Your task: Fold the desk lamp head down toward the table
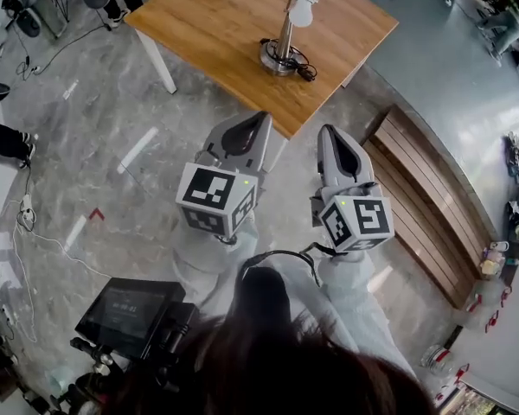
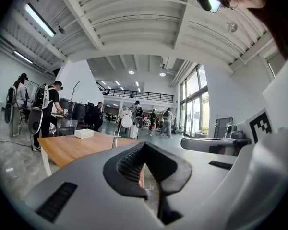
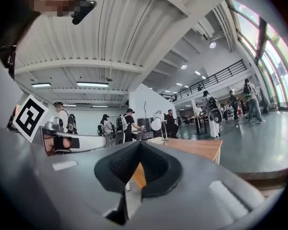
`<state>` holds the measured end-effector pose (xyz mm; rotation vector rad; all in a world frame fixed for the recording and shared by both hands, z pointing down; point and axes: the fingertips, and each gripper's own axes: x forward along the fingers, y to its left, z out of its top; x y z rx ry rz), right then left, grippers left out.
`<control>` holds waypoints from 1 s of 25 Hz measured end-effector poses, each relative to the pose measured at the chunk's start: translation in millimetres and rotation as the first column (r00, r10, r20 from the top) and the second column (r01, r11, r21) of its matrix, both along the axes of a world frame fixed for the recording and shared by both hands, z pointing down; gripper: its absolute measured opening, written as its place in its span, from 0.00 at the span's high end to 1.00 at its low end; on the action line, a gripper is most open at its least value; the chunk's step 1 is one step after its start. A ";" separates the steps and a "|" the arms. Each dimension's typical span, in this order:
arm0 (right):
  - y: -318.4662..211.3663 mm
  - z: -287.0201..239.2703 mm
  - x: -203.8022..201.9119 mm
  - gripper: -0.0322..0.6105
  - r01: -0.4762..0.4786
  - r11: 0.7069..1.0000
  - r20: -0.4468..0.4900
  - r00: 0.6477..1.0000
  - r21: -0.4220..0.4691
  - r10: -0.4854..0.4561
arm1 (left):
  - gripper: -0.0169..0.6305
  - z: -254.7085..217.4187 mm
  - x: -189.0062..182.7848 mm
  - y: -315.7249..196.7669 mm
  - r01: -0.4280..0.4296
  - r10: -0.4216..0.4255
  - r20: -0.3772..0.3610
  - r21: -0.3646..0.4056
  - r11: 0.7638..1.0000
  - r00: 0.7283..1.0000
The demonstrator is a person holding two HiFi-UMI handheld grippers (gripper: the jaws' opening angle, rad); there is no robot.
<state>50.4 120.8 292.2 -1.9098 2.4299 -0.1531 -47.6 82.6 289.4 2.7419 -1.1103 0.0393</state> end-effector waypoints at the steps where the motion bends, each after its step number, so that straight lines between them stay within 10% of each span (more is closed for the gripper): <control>1: -19.6 0.1 5.5 0.95 -0.012 1.000 0.008 1.000 -0.005 0.012 | 0.97 0.0 2.1 -20.1 -0.007 0.007 0.003 0.001 1.000 1.000; 16: -245.5 83.7 76.7 0.95 0.074 0.980 -0.034 0.996 -0.184 -0.081 | 0.97 40.1 54.7 -246.4 -0.124 0.114 -0.062 -0.183 0.975 0.992; 25: -345.1 97.1 103.4 0.95 0.253 0.947 -0.093 0.957 -0.196 -0.275 | 0.92 41.8 84.9 -336.9 -0.218 0.127 -0.249 -0.386 0.896 0.960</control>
